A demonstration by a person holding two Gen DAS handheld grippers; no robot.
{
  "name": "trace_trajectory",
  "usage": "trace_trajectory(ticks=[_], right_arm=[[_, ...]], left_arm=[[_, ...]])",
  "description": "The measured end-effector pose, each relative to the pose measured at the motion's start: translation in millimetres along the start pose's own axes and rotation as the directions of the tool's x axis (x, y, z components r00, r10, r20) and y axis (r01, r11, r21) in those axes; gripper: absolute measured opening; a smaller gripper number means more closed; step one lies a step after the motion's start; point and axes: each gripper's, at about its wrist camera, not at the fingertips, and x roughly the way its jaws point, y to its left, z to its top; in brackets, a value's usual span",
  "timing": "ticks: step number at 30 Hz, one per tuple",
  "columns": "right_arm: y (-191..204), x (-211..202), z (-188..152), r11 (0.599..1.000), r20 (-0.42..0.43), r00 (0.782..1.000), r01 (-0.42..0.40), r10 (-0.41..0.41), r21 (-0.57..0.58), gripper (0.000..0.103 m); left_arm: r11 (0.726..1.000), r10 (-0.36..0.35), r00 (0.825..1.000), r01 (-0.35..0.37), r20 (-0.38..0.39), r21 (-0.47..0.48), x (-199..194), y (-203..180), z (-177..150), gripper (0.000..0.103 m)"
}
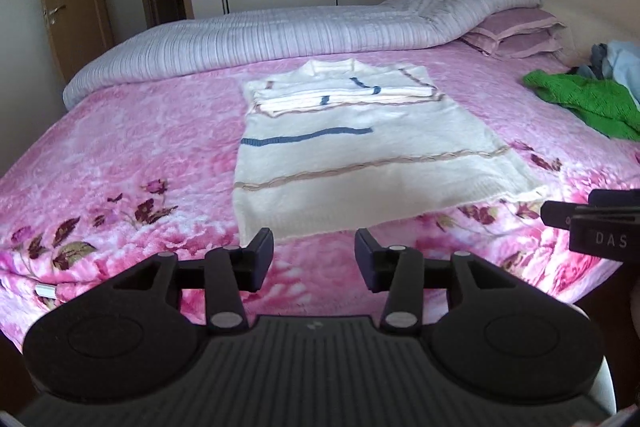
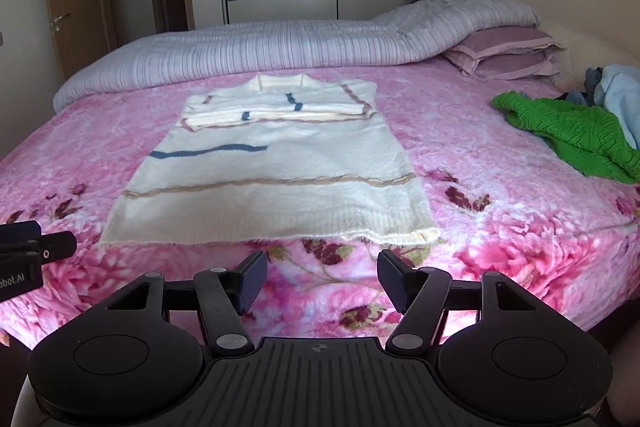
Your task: Fold clothes
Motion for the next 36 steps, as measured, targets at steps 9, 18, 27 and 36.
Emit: trace_trajectory(ticks=[9, 18, 27, 36], right_arm=[[5, -10, -11, 1.0, -0.01, 1.0, 0.008, -0.008, -0.02, 0.066], [11, -5, -18, 0.999, -0.042, 0.999, 0.008, -0.01, -0.036, 0.067], [20, 12, -16, 0.997, -0.053, 0.998, 0.015, -0.02, -0.082, 0.067], [-23, 62, -16, 0.999, -0.146, 0.989, -0.004, -0.002, -0.04, 0.067]], left_arm=[[1.0, -0.003, 1.0, 0.003, -0.001, 0.029, -8, -12, -9, 0.043], [1.0, -0.004, 0.999, 0.004, -0.032, 0.014, -2, -6, -18, 0.043], [1.0, -0.012, 0.997, 0.01, -0.079, -0.027, 21, 5, -21, 0.043], [0.971, -0.137, 0.983, 0.109, -0.125, -0.211, 74, 61, -9, 0.045]])
